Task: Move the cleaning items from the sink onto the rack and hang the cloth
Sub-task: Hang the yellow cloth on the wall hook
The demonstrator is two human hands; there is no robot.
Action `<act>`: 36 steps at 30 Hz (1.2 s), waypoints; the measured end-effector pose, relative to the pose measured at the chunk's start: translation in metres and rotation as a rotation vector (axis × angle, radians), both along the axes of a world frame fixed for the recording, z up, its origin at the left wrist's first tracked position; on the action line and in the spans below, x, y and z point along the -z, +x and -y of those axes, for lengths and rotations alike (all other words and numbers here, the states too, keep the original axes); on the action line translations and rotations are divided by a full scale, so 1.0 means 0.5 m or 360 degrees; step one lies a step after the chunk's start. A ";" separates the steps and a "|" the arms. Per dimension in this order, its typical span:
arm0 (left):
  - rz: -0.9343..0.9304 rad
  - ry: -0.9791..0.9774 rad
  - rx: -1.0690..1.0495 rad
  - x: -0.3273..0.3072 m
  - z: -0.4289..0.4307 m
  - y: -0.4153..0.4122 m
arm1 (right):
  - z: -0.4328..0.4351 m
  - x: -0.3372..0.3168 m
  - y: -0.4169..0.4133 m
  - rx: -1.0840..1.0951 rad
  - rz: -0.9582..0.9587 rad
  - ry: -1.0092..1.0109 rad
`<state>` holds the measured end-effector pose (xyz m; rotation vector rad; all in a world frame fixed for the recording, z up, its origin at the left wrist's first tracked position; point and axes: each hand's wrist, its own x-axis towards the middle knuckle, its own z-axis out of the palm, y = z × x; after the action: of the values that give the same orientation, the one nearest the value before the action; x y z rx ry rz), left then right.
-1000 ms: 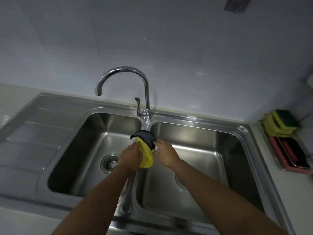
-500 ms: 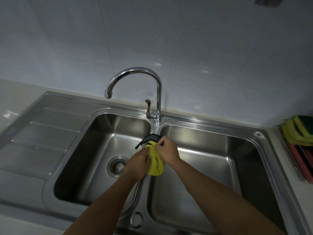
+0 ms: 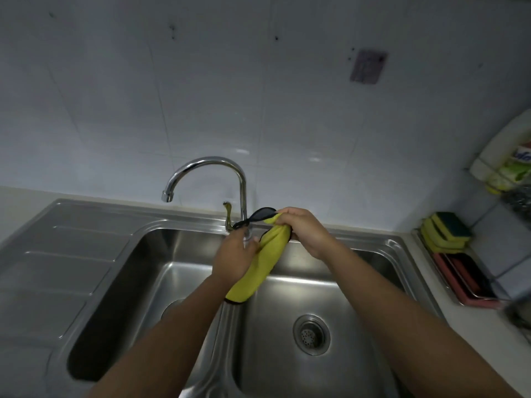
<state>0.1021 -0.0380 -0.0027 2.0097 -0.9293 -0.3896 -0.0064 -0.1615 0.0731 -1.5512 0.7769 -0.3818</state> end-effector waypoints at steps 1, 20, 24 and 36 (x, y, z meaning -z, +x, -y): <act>-0.0046 -0.0049 0.0017 -0.019 0.008 -0.004 | 0.003 -0.016 -0.011 -0.0047 0.0019 -0.0023; -0.0505 -0.0617 0.0513 -0.216 0.122 -0.173 | 0.040 -0.148 -0.180 0.0351 0.0381 -0.0196; -0.0480 -0.0628 0.0432 -0.214 0.130 -0.192 | 0.050 -0.140 -0.198 0.0514 0.0399 -0.0238; -0.0270 -0.0545 0.0216 -0.219 0.201 -0.195 | 0.150 -0.138 -0.192 0.0617 0.0422 -0.0051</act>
<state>0.0048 -0.1384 0.1070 1.5842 -0.9575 -0.4362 -0.1025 -0.2367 0.1419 -1.3405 0.8631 -0.8703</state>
